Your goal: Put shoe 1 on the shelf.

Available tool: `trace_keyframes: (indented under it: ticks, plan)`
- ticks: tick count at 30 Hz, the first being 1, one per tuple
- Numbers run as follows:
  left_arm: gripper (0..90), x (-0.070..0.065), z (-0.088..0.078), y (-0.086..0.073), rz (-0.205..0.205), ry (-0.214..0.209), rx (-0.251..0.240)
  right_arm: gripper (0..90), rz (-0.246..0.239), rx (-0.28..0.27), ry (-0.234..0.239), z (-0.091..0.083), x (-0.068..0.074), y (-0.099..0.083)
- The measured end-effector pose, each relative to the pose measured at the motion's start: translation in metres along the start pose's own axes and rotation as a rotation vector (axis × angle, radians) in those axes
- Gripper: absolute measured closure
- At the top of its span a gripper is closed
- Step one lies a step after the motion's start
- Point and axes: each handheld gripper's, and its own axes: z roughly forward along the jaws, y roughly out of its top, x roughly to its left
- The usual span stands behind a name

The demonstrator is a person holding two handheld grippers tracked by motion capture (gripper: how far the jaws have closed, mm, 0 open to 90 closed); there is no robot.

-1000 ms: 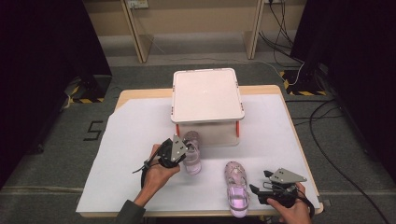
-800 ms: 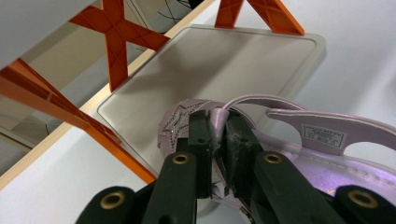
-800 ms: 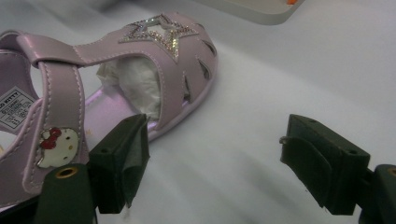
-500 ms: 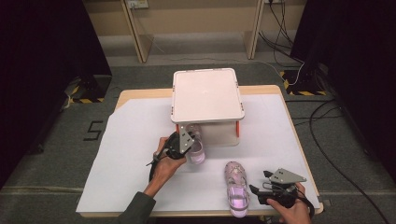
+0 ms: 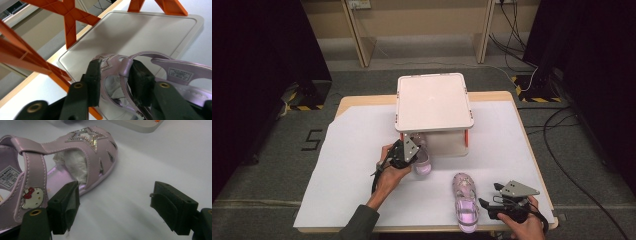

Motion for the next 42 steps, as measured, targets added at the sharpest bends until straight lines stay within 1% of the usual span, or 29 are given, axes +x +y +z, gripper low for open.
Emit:
trace_keyframes:
  ticks: [3, 4, 5, 6, 8, 9, 13, 14, 15, 17, 18, 19, 20, 21, 22, 23, 24, 26, 27, 28, 33, 35, 37, 38, 40, 42]
  plan:
    - [59.0, 0.000, -0.001, 0.000, -0.017, 0.003, -0.003, 23.0, 0.000, 0.002, 0.001, 0.000, 0.000, 0.000]
    - [56.9, -0.001, -0.002, 0.001, -0.032, 0.006, -0.006, 23.0, 0.000, 0.003, 0.002, 0.000, 0.000, 0.000]
    - [53.8, -0.001, -0.002, 0.001, -0.032, 0.006, -0.006, 23.0, 0.000, 0.003, 0.002, 0.000, 0.000, 0.000]
    - [53.3, -0.001, -0.003, 0.001, -0.044, 0.003, -0.010, 23.0, -0.001, 0.002, 0.003, 0.000, 0.001, 0.000]
    - [52.5, -0.002, -0.006, 0.001, -0.048, 0.003, -0.016, 23.0, -0.001, 0.003, 0.002, 0.000, 0.000, 0.000]
    - [51.5, -0.002, -0.007, 0.001, -0.058, -0.001, -0.018, 23.0, 0.000, 0.003, 0.003, 0.000, 0.000, 0.000]
    - [44.5, -0.001, -0.012, 0.002, -0.122, -0.005, -0.026, 23.0, -0.001, 0.004, 0.002, 0.000, 0.001, 0.000]
    - [43.8, 0.000, -0.015, 0.003, -0.146, -0.009, -0.035, 23.0, 0.001, 0.004, 0.004, 0.001, 0.001, 0.000]
    - [42.9, 0.000, -0.017, 0.003, -0.163, -0.015, -0.040, 23.0, 0.000, 0.004, 0.004, 0.001, 0.001, 0.000]
    - [40.7, 0.000, -0.021, 0.005, -0.184, -0.026, -0.046, 23.0, 0.001, 0.005, 0.004, 0.001, 0.001, 0.000]
    - [39.9, 0.000, -0.021, 0.005, -0.184, -0.026, -0.046, 23.0, 0.001, 0.005, 0.004, 0.001, 0.001, 0.000]
    - [39.9, 0.000, -0.025, 0.006, -0.195, -0.037, -0.049, 23.0, 0.000, 0.005, 0.004, 0.001, 0.001, 0.000]
    - [38.1, -0.001, -0.029, 0.007, -0.217, -0.051, -0.051, 22.9, -0.002, 0.003, 0.003, 0.001, 0.000, 0.000]
    - [36.9, -0.002, -0.034, 0.007, -0.231, -0.056, -0.049, 22.9, -0.002, 0.003, 0.004, 0.001, 0.000, 0.000]
    - [34.9, -0.003, -0.036, 0.007, -0.236, -0.072, -0.052, 22.9, 0.000, 0.005, 0.002, 0.001, 0.001, 0.000]
    - [33.7, -0.003, -0.036, 0.007, -0.236, -0.072, -0.052, 22.9, 0.000, 0.005, 0.002, 0.001, 0.001, 0.000]
    - [32.4, -0.005, -0.044, 0.007, -0.254, -0.088, -0.059, 22.9, 0.000, 0.003, 0.002, 0.000, 0.001, 0.000]
    - [30.0, -0.007, -0.052, 0.006, -0.291, -0.109, -0.069, 22.9, 0.001, 0.000, -0.001, 0.000, 0.000, 0.000]
    - [29.0, -0.007, -0.052, 0.006, -0.291, -0.109, -0.069, 22.9, 0.001, 0.000, -0.001, 0.000, 0.000, 0.000]
    - [27.8, -0.010, -0.058, 0.004, -0.301, -0.128, -0.068, 22.9, 0.004, -0.007, 0.002, 0.000, -0.001, 0.000]
    - [23.9, -0.019, -0.068, -0.006, -0.334, -0.170, -0.053, 23.0, 0.006, -0.011, -0.007, -0.001, -0.001, 0.001]
    - [21.6, -0.021, -0.070, -0.009, -0.337, -0.173, -0.046, 23.1, 0.006, -0.013, -0.005, -0.001, -0.001, 0.001]
    - [21.3, -0.026, -0.070, -0.015, -0.343, -0.168, -0.033, 23.1, 0.005, -0.020, -0.006, -0.002, 0.000, 0.002]
    - [20.2, -0.028, -0.069, -0.017, -0.343, -0.165, -0.023, 23.1, 0.011, -0.019, -0.007, -0.003, 0.000, 0.002]
    - [19.0, -0.034, -0.066, -0.023, -0.341, -0.164, -0.004, 23.1, 0.006, -0.022, -0.010, -0.004, 0.000, 0.002]
    - [19.0, -0.039, -0.062, -0.028, -0.337, -0.171, 0.020, 23.2, 0.005, -0.029, -0.014, -0.004, -0.001, 0.002]
